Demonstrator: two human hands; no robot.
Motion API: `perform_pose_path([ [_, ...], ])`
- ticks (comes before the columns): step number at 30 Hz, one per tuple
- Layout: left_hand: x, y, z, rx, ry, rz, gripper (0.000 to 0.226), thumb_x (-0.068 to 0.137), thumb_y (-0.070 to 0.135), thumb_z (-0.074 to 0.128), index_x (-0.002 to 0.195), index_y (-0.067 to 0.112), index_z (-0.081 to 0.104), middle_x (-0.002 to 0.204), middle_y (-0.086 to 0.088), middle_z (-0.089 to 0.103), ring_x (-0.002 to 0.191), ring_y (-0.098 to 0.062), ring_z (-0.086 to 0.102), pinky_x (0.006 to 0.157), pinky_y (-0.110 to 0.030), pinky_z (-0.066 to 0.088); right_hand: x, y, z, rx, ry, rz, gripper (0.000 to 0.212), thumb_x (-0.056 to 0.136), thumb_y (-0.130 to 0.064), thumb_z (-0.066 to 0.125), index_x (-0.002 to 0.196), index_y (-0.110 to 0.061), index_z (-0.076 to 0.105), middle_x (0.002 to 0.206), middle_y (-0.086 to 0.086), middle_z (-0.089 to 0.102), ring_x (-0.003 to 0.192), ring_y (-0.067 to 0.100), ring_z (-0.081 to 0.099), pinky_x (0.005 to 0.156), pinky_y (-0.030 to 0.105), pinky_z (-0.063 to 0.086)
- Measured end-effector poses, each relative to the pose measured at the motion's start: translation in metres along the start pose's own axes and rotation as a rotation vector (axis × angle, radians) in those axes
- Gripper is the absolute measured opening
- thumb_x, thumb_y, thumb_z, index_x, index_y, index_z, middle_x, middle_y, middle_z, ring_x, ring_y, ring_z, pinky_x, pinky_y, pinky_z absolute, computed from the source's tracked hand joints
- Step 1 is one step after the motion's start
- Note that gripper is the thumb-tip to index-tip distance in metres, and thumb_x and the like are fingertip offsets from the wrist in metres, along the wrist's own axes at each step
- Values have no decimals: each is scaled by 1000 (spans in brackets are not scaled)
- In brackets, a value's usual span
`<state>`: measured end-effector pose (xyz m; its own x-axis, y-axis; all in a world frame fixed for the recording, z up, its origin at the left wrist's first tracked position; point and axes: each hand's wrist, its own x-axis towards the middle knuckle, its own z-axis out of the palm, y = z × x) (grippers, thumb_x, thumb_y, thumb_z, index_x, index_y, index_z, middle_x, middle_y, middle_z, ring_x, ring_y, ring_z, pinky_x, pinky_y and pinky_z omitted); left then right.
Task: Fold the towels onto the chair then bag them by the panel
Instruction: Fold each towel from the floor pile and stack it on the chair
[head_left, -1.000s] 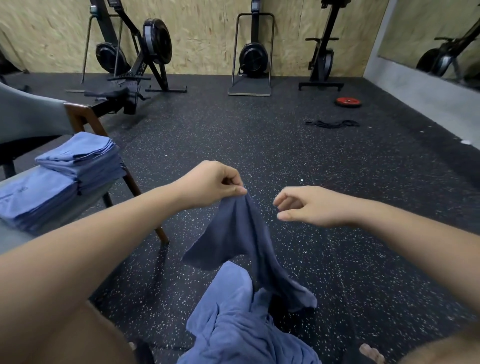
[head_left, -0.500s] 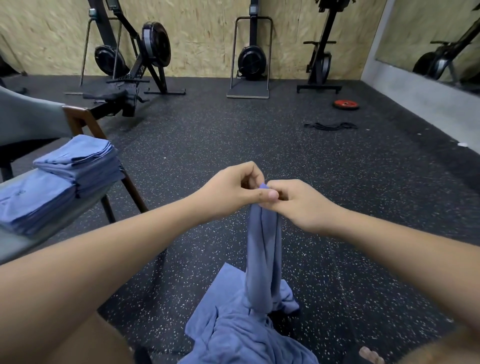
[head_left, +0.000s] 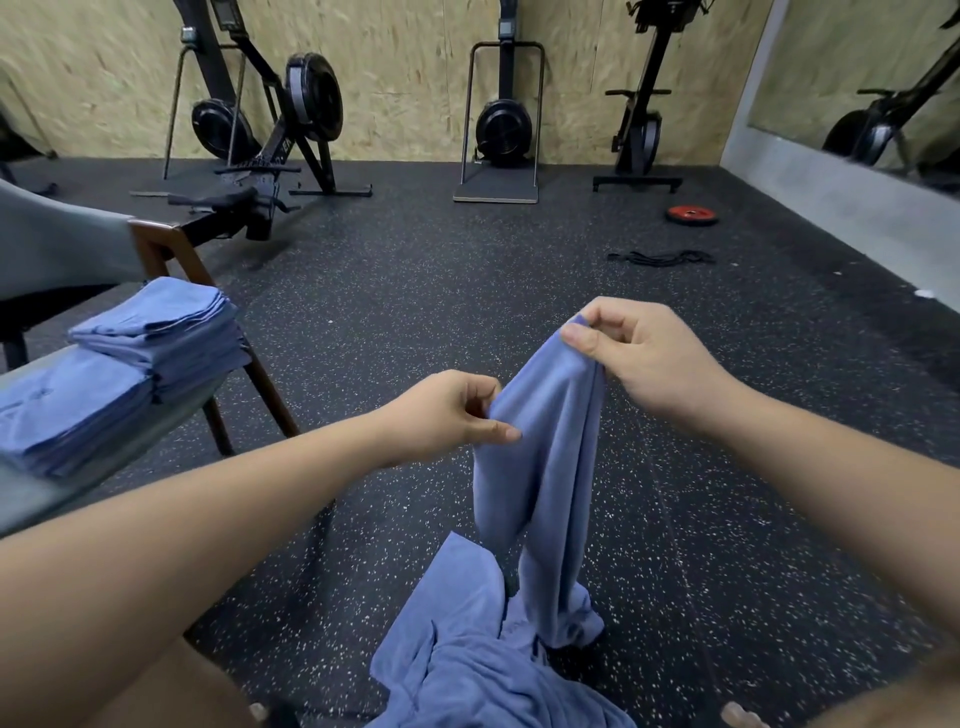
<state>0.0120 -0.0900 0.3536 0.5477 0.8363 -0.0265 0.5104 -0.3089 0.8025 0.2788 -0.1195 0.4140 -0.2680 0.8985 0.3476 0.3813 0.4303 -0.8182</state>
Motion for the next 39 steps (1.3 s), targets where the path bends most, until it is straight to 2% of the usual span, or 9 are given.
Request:
perform_pose_path([
  [6, 6, -30, -31, 209, 113, -96, 24, 89, 36, 87, 80, 23, 69, 66, 12, 66, 61, -7, 52, 64, -31, 42, 8, 12, -26, 50, 156, 29, 23, 104, -36, 70, 96, -14, 74, 82, 15, 69, 75, 19, 52, 70, 41, 44],
  [11, 1, -47, -55, 297, 186, -197, 15, 94, 34, 82, 81, 27, 77, 59, 19, 64, 50, 0, 46, 53, -25, 39, 11, 22, -45, 66, 245, 48, 21, 104, -32, 71, 95, -14, 74, 82, 9, 67, 74, 21, 53, 70, 42, 48],
  [14, -3, -59, -70, 191, 236, -231, 12, 94, 35, 82, 85, 28, 81, 72, 9, 75, 61, -7, 54, 62, -27, 41, 12, 29, -51, 68, 274, 88, 21, 105, -29, 70, 95, -11, 74, 81, 10, 65, 74, 22, 50, 70, 42, 44],
  [17, -7, -60, -80, 0, 300, -226, 16, 95, 35, 82, 92, 19, 82, 86, -4, 80, 74, -13, 62, 72, -32, 43, 11, 34, -54, 37, 278, 146, 21, 106, -27, 68, 95, -10, 75, 81, 10, 66, 73, 21, 52, 70, 40, 48],
  [20, -8, -52, -81, -184, 363, -204, 17, 102, 28, 74, 99, 11, 79, 90, -3, 77, 82, -9, 67, 74, -29, 45, 11, 34, -56, 64, 320, 185, 22, 107, -24, 66, 88, -15, 74, 77, 4, 66, 66, 14, 55, 62, 29, 54],
  [23, -6, -46, -78, -326, 398, -198, 14, 106, 27, 67, 96, 20, 73, 93, -1, 74, 87, -10, 70, 77, -29, 46, 11, 36, -56, 106, 360, 205, 22, 107, -25, 67, 89, -15, 75, 80, 6, 68, 70, 19, 59, 66, 35, 58],
  [26, -4, -39, -74, -383, 451, -198, 17, 106, 30, 68, 90, 24, 73, 89, -3, 72, 84, -15, 67, 73, -29, 47, 11, 37, -51, 105, 375, 224, 22, 106, -26, 69, 89, -12, 75, 79, 7, 68, 71, 20, 60, 72, 44, 58],
  [32, -3, -2, -64, -363, 522, -139, 15, 104, 27, 71, 94, 17, 76, 80, 0, 69, 68, -7, 60, 64, -27, 43, 6, 22, -34, 97, 356, 196, 23, 105, -24, 70, 92, -5, 75, 73, 0, 68, 65, 11, 61, 61, 33, 58],
  [39, -8, 48, -37, -395, 444, -71, 17, 101, 30, 75, 89, 18, 74, 79, -1, 69, 69, -8, 59, 67, -26, 43, 1, -4, -9, 235, 270, 226, 27, 105, -21, 69, 95, 3, 72, 75, 0, 70, 63, 11, 63, 50, 26, 52],
])
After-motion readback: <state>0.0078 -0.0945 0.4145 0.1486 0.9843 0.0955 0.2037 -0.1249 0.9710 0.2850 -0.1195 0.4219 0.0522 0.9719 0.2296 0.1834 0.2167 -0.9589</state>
